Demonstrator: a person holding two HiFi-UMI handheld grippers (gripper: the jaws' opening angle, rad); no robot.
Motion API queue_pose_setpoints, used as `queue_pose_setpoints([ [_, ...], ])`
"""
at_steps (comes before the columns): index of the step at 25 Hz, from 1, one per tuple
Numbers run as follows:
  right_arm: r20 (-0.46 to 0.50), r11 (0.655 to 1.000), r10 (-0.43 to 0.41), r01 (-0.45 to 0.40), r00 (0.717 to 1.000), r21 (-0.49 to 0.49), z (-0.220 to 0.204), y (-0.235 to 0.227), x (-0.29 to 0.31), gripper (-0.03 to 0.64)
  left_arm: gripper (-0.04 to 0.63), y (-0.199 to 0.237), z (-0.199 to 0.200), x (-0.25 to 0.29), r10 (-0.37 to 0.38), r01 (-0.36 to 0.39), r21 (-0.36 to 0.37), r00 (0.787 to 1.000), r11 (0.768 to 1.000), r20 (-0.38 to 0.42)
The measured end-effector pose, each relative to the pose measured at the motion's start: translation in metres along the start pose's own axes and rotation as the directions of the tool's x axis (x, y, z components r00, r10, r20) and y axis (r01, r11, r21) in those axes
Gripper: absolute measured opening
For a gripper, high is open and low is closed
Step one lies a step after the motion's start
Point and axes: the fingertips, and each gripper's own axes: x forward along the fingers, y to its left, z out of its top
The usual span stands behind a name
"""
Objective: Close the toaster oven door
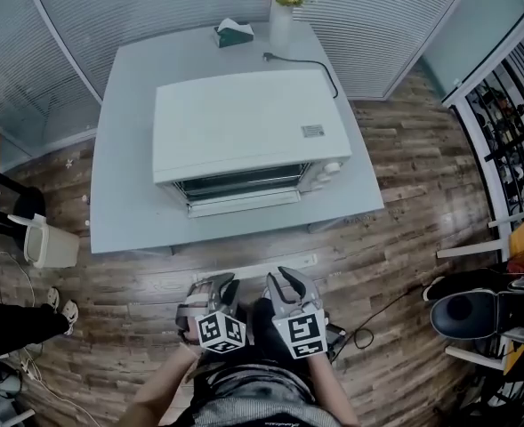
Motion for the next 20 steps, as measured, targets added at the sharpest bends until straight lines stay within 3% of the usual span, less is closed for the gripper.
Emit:
queue_pose_setpoints([
  [9, -0.012, 0.997, 0.065, -0.065, 0.998, -0.041, 0.004, 0.001, -0.007, 0.083, 0.08, 0.038, 0.028, -0.027, 0.049, -0.047, -0.038, 0.998, 0.998, 0.051],
  [16, -0.126, 0.966, 0.091, -0.118, 0.988, -0.23, -0.01, 0.011, 0.004, 0.095, 0.078, 0.063, 0.044, -0.037, 0.077, -0.072, -0.062, 0.995, 0.995, 0.071],
  [20, -0.193, 0.906, 0.031, -0.109, 0.981, -0.409, -0.015, 0.01, 0.017, 0.101, 0.077, 0.075, 0.051, -0.041, 0.082, -0.077, -0.067, 0.993, 0.995, 0.08],
])
